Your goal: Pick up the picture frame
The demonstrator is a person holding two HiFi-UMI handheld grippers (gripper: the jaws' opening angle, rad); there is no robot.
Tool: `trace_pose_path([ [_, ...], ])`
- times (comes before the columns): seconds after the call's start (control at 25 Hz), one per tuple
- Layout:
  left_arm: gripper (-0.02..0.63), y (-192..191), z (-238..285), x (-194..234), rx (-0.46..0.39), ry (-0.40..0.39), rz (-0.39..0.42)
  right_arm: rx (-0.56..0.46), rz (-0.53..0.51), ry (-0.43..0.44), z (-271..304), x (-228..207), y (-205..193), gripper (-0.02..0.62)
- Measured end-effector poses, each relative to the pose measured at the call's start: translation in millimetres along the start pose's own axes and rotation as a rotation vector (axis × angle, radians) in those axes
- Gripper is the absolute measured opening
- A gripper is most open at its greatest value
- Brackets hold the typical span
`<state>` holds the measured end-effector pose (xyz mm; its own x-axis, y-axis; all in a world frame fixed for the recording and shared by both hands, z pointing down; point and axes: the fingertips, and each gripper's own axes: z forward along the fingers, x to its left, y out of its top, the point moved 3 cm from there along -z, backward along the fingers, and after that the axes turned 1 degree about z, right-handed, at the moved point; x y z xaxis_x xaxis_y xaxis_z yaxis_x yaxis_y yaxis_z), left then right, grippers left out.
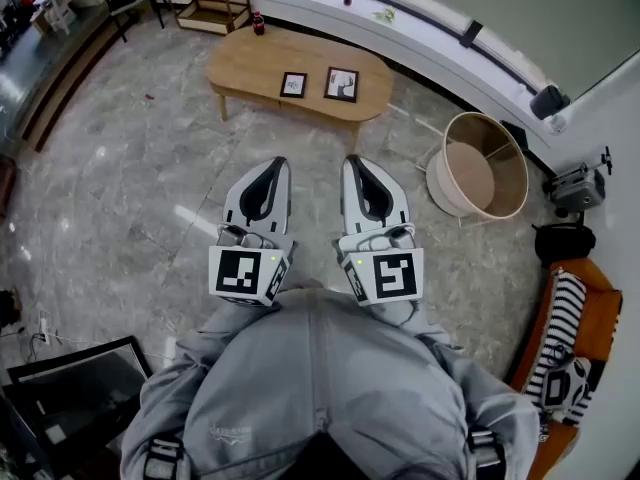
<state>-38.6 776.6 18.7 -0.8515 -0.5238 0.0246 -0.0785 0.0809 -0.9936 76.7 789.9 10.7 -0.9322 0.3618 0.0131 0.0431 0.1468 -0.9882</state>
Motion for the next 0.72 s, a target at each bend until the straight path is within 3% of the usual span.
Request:
trace_pose_path([
  [0.36,0.018,-8.8,6.6,-13.3,0.023,0.036,0.008,0.046,-0.003,0.032,-5.8,-20.1,-19.1,0.032],
  [0.72,0.018,-38.3,51.0,28.6,0.048,0.048,-0.025,0.06,0.002,0.067,50.1,-33.3,-48.4,0.034],
])
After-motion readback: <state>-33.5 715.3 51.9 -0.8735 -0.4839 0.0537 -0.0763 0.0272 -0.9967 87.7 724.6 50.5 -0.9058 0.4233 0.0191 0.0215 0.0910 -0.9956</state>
